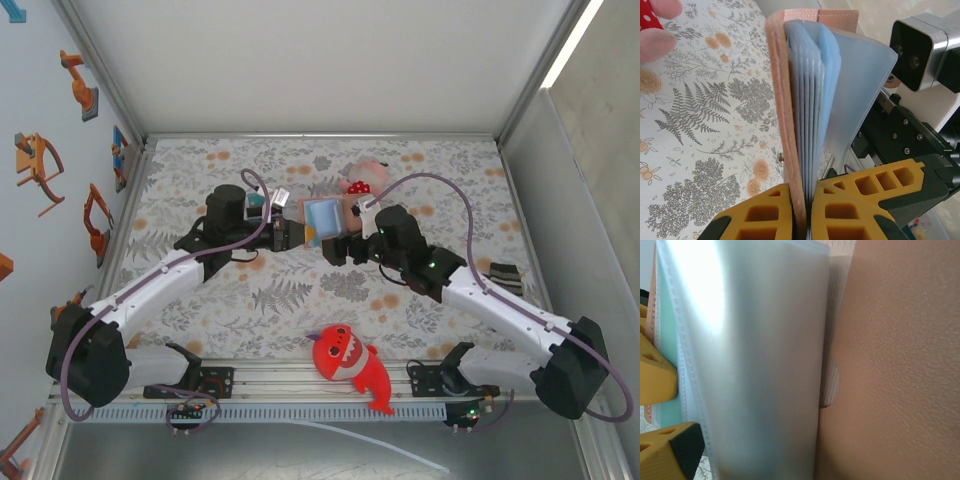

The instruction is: Take the credit cards out of the card holder

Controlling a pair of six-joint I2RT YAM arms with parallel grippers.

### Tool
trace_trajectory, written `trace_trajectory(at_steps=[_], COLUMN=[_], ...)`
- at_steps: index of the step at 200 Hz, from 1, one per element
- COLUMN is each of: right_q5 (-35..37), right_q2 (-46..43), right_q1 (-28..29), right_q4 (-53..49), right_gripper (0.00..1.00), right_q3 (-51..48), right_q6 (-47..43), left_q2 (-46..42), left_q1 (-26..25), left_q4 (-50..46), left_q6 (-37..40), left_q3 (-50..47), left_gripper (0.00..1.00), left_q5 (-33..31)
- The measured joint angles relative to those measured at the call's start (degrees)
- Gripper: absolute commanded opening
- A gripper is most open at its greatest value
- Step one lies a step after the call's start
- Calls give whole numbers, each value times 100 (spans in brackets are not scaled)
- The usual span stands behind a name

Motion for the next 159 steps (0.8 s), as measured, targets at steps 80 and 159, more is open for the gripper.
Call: trace_trajectory(at_steps=[80,159], right_q5=[-424,76], right_q2=[94,157], right_q1=[7,7], right_q4=[297,297], right_gripper=[100,90], right_q3=[2,-2], right_q6=[4,109], left_q2=[44,48], left_q1=[0,-11], left_q4=[-11,-11], left_q6=[-4,0], left_q3=[2,2], left_gripper=[1,0], left_q5=[0,-66])
